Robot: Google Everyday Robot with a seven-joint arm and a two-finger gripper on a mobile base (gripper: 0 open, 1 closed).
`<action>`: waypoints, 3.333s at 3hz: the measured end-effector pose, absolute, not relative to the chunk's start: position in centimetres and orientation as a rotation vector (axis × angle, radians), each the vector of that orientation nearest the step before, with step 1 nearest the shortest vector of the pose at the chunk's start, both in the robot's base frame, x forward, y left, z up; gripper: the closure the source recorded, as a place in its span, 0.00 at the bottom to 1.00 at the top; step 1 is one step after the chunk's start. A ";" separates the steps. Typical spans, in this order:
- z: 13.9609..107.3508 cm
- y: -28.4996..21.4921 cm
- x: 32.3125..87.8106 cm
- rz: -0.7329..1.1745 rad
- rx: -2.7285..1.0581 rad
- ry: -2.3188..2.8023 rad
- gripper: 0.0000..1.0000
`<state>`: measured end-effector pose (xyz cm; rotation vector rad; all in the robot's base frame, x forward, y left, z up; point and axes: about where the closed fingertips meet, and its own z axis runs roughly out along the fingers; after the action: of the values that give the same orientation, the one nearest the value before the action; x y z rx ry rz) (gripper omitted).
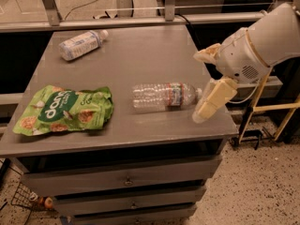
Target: Move green rice chip bag near blue plastic bottle
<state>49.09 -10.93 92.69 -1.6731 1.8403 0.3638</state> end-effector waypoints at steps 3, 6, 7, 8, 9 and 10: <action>92.4 0.1 50.3 0.388 -1.834 1.611 0.00; 87.7 10.4 49.0 0.523 -1.803 1.586 0.00; 87.0 13.3 49.6 0.545 -1.778 1.573 0.00; 86.1 14.8 50.1 0.525 -1.781 1.598 0.00; 84.4 15.3 50.7 0.532 -1.772 1.644 0.00; 83.4 15.3 51.2 0.556 -1.742 1.668 0.15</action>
Offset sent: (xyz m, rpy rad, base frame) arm 0.0265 0.1252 -0.0072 0.0673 -0.0876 0.2667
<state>51.23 15.25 83.36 -1.7419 1.6681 0.5562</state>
